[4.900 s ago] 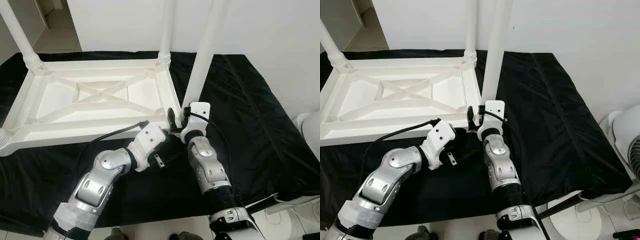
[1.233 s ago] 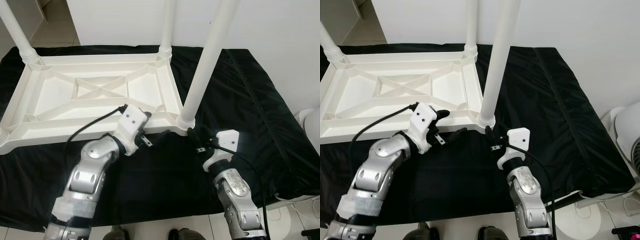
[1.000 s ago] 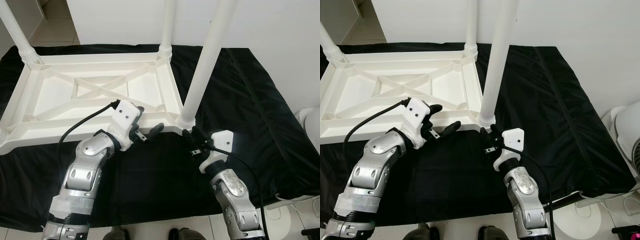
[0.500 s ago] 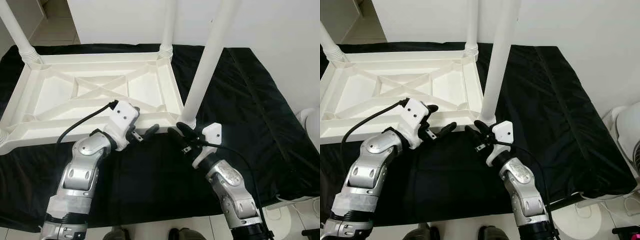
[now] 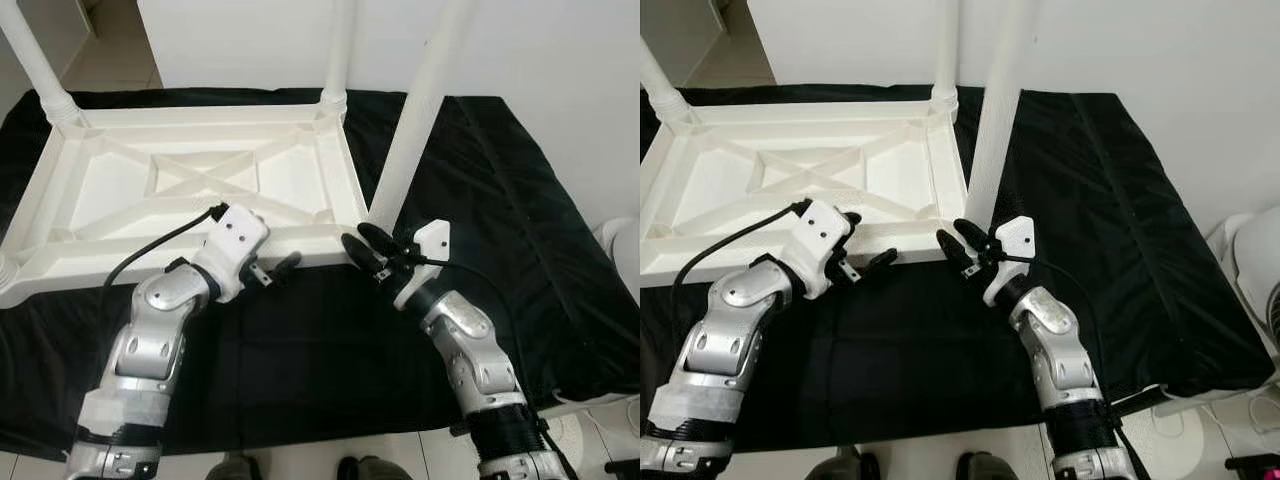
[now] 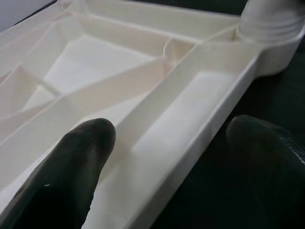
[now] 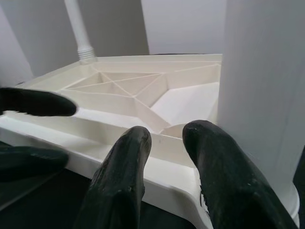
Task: Building children table
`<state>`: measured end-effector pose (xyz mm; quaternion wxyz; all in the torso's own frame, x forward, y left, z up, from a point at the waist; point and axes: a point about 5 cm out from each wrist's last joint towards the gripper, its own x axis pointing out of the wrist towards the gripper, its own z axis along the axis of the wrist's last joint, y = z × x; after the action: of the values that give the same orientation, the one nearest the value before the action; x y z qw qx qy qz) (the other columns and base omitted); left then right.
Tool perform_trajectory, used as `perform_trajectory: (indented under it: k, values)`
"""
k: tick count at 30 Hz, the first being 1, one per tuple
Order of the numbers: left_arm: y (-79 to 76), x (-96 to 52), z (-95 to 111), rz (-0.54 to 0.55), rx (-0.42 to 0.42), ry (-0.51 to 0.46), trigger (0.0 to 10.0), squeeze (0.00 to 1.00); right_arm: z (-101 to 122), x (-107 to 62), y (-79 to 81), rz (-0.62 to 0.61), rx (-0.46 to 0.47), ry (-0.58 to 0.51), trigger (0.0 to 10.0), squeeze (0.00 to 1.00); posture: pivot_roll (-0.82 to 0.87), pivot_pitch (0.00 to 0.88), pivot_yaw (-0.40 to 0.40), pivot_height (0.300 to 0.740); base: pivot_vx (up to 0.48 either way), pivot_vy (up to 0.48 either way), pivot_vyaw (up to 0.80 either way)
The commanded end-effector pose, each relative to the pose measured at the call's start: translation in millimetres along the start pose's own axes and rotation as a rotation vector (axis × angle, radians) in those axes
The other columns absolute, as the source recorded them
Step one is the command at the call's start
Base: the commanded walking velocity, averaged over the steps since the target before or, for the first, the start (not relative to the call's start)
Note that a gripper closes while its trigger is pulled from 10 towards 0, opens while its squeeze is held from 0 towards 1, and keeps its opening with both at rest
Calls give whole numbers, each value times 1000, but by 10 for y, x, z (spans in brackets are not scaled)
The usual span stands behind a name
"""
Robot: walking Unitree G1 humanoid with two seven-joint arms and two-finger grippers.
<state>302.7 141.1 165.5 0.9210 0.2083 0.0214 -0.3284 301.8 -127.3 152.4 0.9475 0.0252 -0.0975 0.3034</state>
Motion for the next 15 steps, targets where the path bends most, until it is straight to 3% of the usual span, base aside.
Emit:
perform_trajectory:
  k: [1, 15]
  values:
    - [106, -5, -96, 175, -3, 61, 10000, 0, -1, -51, -131, -73, -1, -13, 10000, 0, -4, 79, 8, 740, 0, 0, 0]
    - [238, -7, -282, 229, -4, 178, 10000, 0, 77, -188, -528, -340, -41, -79, 10000, 0, -20, 78, 17, 740, 0, 0, 0]
